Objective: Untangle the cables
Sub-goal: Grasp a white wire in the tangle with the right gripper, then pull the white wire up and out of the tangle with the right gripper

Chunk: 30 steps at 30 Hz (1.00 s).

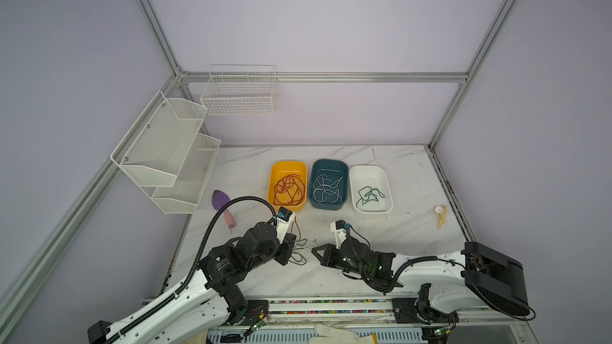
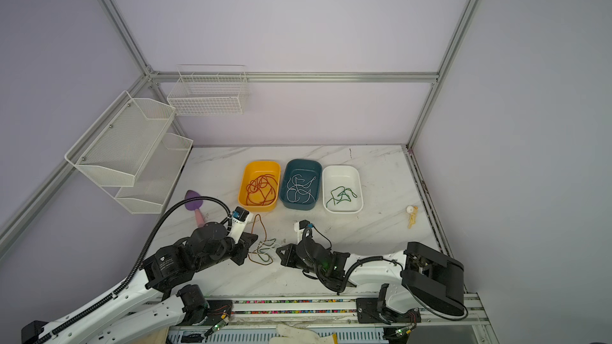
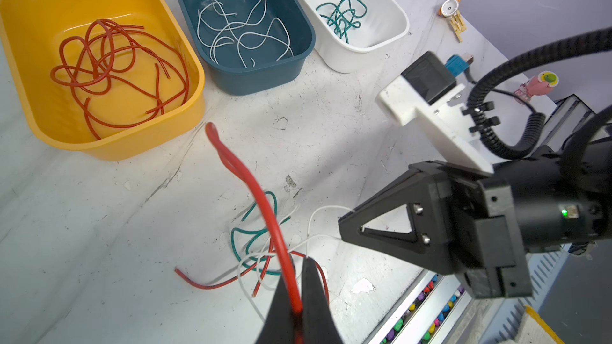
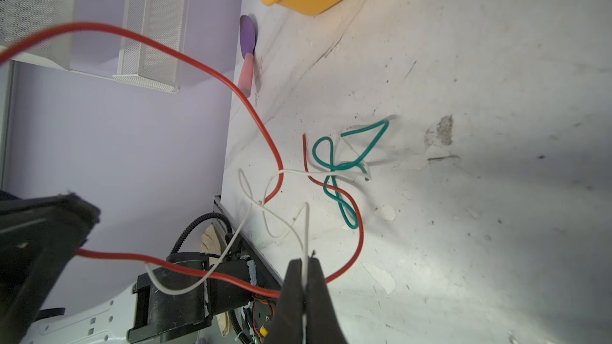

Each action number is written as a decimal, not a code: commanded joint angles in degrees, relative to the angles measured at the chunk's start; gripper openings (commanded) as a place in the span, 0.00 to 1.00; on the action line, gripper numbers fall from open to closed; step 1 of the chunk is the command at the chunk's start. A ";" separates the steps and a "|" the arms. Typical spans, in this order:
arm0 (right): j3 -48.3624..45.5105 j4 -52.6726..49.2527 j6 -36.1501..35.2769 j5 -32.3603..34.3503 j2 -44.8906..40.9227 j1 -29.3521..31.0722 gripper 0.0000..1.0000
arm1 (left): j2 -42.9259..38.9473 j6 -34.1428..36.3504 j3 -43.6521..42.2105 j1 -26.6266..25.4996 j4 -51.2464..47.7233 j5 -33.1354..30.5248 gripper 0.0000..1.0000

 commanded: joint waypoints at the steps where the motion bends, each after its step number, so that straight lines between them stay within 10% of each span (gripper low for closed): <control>1: -0.43 -6.44 -1.42 5.14 -4.10 -0.03 0.00 | -0.09 -0.21 1.28 -0.24 0.93 0.42 0.00; 30: 5.58 -33.70 -15.33 5.32 -27.77 -18.01 0.00 | 1.16 -0.13 1.38 -0.29 0.58 0.94 0.00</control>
